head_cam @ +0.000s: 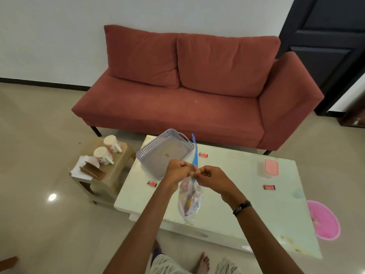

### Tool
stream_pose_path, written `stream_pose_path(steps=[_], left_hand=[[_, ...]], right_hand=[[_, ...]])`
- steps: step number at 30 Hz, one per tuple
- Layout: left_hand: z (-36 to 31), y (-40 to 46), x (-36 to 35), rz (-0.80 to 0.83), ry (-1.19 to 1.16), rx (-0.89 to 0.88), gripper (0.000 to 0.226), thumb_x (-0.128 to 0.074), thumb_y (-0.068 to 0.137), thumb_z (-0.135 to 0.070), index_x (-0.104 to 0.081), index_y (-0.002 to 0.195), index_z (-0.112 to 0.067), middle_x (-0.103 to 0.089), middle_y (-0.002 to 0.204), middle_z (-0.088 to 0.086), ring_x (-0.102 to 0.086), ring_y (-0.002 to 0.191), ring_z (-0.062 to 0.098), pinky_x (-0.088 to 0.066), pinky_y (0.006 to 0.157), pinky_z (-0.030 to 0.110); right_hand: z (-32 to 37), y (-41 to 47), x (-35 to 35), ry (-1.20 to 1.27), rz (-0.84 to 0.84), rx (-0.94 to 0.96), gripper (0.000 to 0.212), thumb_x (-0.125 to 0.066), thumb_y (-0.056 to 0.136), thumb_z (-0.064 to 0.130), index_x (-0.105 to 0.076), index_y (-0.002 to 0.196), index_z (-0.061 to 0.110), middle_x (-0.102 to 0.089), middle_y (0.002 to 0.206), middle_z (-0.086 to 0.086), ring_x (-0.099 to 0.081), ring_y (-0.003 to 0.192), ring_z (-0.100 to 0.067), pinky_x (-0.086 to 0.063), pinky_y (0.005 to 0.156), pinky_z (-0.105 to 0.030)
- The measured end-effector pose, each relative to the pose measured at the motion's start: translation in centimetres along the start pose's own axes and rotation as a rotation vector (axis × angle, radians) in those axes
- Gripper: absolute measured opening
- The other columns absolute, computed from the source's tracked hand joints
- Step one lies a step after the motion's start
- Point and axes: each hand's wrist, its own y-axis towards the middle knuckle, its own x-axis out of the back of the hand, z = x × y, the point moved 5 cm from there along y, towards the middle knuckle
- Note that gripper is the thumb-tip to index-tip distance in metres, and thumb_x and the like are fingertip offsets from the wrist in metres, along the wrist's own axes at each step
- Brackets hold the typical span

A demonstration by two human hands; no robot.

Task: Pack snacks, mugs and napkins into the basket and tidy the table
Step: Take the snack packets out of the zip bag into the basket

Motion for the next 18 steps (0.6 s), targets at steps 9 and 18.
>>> stream_pose_path(steps=[9, 18], left_hand=[[1.2, -0.5, -0.1, 0.026, -0.061, -0.007, 0.015, -0.076, 0.075, -0.015, -0.064, 0.067, -0.012, -0.062, 0.067, 0.0, -0.06, 0.067, 0.016, -0.048, 0.053, 0.011], [2.8, -0.3, 0.0, 0.186, -0.326, 0.122, 0.006, -0.072, 0.078, -0.017, -0.07, 0.077, -0.011, -0.071, 0.07, -0.001, -0.064, 0.074, 0.013, -0.054, 0.069, 0.017]], right_hand=[[-0.5, 1.0, -0.3, 0.269, -0.08, -0.107, 0.04, -0.069, 0.082, 0.034, -0.07, 0.097, -0.003, -0.073, 0.099, -0.015, -0.072, 0.081, -0.017, -0.058, 0.065, -0.017], [-0.6, 1.2, 0.1, 0.448, -0.057, -0.103, 0.016, -0.062, 0.086, 0.006, -0.069, 0.093, -0.006, -0.07, 0.096, -0.021, -0.07, 0.083, -0.023, -0.059, 0.076, -0.023]])
